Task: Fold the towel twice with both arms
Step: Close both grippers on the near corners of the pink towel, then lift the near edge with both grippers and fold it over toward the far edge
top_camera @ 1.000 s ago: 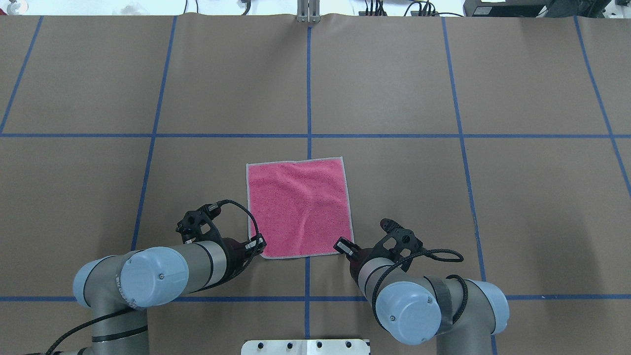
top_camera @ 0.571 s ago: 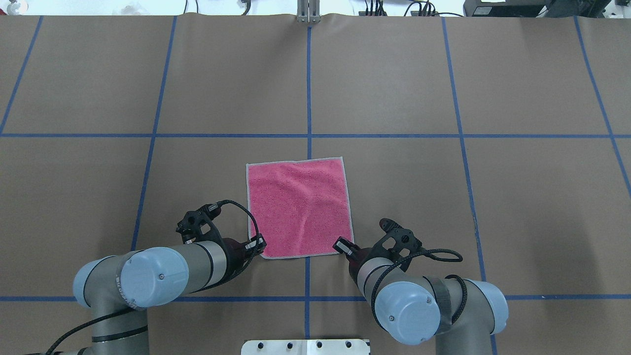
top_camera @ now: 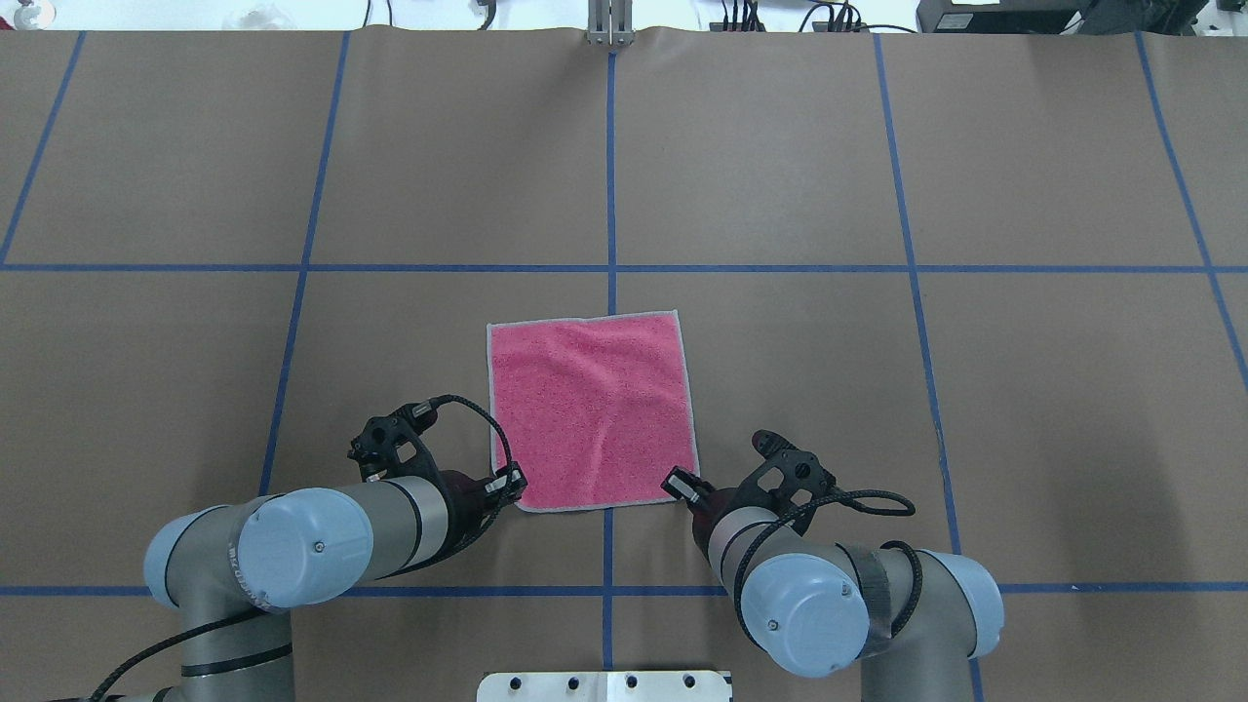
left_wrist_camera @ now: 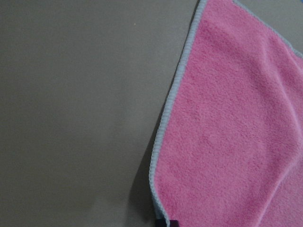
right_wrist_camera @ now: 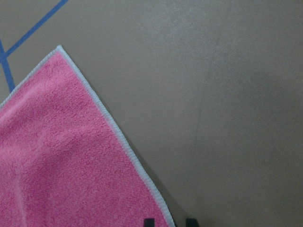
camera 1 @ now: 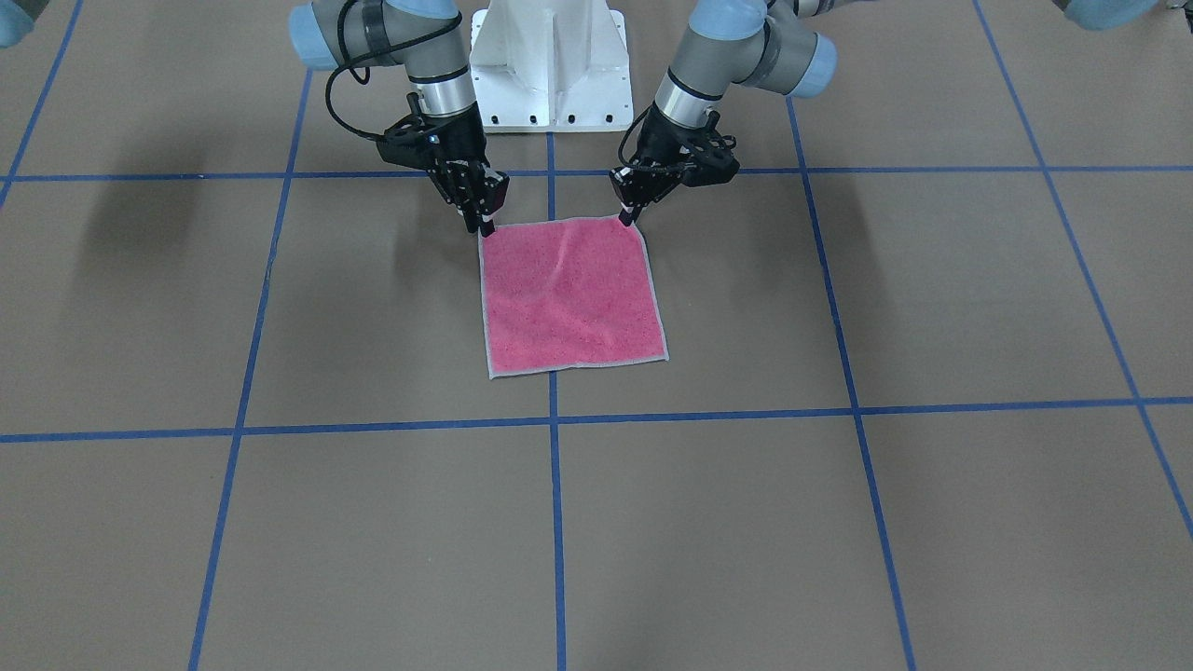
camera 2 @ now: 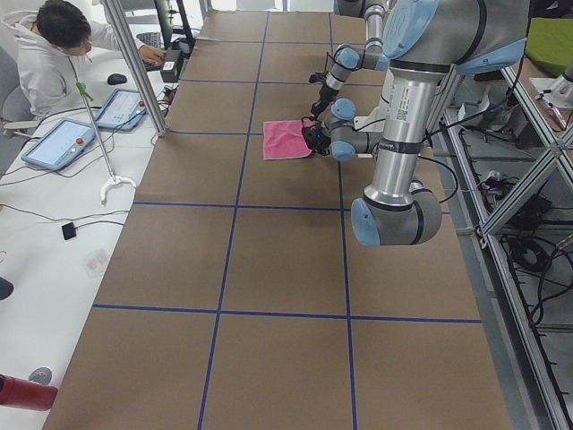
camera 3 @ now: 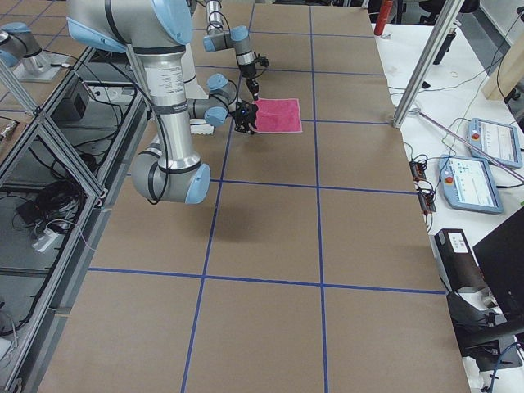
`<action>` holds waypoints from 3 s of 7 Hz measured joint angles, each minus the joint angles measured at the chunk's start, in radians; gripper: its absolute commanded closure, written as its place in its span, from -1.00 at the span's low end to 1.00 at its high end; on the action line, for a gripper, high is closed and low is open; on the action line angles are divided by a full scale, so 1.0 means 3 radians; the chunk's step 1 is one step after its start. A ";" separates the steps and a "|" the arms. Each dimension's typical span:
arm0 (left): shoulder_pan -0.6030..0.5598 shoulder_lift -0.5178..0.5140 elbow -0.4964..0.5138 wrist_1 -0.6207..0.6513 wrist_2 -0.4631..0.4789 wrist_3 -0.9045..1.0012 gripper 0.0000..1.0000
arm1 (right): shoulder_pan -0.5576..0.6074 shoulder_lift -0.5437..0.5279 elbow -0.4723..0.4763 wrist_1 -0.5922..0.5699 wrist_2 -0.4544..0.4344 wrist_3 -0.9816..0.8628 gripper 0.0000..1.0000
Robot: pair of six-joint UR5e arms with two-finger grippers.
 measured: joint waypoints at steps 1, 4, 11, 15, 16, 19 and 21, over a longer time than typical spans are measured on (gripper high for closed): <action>0.0000 -0.0001 0.0000 0.0000 0.0000 0.0000 1.00 | 0.0006 0.0011 -0.0004 0.0000 0.0000 0.0001 1.00; -0.0005 -0.0001 -0.0014 0.0000 0.0000 0.0003 1.00 | 0.0024 0.0027 0.0005 0.0000 -0.0067 -0.0013 1.00; -0.0123 0.0040 -0.0276 0.0006 -0.0189 0.0176 1.00 | -0.0020 -0.0064 0.0705 -0.0431 -0.0082 -0.0076 1.00; -0.0304 0.0006 -0.0259 0.0049 -0.0255 0.0262 1.00 | 0.0125 -0.0014 0.0486 -0.0446 -0.0083 -0.0095 1.00; -0.0339 -0.0011 -0.0252 0.0060 -0.0255 0.0264 1.00 | 0.0206 0.0023 0.0454 -0.0442 -0.0074 -0.0116 1.00; -0.0475 -0.0205 -0.0067 0.0071 -0.0256 0.0266 1.00 | 0.0436 0.0123 0.0411 -0.0435 -0.0050 -0.0206 1.00; -0.0580 -0.0293 0.0059 0.0072 -0.0259 0.0270 1.00 | 0.0554 0.0266 0.0227 -0.0431 -0.0019 -0.0235 1.00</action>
